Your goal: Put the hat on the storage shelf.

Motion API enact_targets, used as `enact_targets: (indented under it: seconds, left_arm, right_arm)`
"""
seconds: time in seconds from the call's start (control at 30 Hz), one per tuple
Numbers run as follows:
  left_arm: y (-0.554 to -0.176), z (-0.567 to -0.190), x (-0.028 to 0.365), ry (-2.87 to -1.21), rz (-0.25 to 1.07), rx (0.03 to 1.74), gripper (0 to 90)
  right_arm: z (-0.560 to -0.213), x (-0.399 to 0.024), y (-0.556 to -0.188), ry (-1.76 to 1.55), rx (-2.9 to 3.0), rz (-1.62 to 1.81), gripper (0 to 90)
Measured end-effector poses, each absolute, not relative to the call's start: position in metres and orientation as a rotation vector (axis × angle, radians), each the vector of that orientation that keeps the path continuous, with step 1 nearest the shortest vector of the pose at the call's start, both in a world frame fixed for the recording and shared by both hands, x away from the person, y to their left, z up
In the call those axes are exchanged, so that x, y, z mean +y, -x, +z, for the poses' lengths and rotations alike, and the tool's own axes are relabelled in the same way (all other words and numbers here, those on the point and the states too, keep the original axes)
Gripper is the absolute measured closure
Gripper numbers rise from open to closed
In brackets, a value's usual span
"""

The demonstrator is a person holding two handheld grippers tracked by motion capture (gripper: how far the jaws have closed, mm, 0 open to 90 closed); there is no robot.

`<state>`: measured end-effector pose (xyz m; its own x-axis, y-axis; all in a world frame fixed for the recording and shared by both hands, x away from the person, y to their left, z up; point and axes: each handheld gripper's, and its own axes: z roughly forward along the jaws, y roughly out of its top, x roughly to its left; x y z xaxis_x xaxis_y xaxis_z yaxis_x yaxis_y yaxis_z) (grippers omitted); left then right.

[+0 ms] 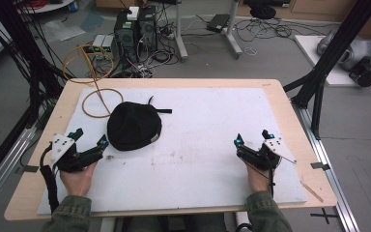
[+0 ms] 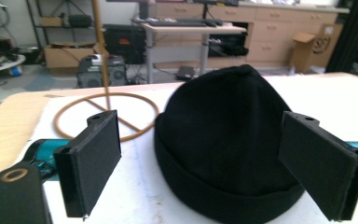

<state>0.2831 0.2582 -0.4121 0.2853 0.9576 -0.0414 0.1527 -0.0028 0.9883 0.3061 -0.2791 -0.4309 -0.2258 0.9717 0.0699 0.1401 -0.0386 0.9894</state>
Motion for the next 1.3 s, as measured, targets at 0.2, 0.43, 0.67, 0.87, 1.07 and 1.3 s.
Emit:
enact_targets:
  seconds: [0.2,0.43,0.67,0.87,1.07,1.3]
  left_arm:
    - [-0.297,-0.41,0.255,-1.508,0.794,1.125,13.1]
    - [-0.31,-0.409,0.252,-1.537,0.78,1.159,13.2]
    - [-0.319,-0.403,0.249,-1.559,0.791,1.16,13.2]
    - [-0.333,-0.404,0.242,-1.624,0.776,1.169,13.4]
    - [-0.343,-0.402,0.236,-1.664,0.738,1.169,13.7]
    - [-0.353,-0.4,0.225,-1.709,0.723,1.154,13.8]
  right_arm:
    - [-0.431,-0.28,-0.307,-1.257,1.452,1.37,3.6]
    - [-0.433,-0.275,-0.31,-1.241,1.481,1.372,3.6]
    - [-0.434,-0.274,-0.315,-1.246,1.486,1.387,3.6]
    - [-0.435,-0.27,-0.317,-1.239,1.509,1.377,3.6]
    - [-0.434,-0.264,-0.316,-1.211,1.545,1.366,3.6]
    - [-0.433,-0.262,-0.315,-1.194,1.557,1.37,3.6]
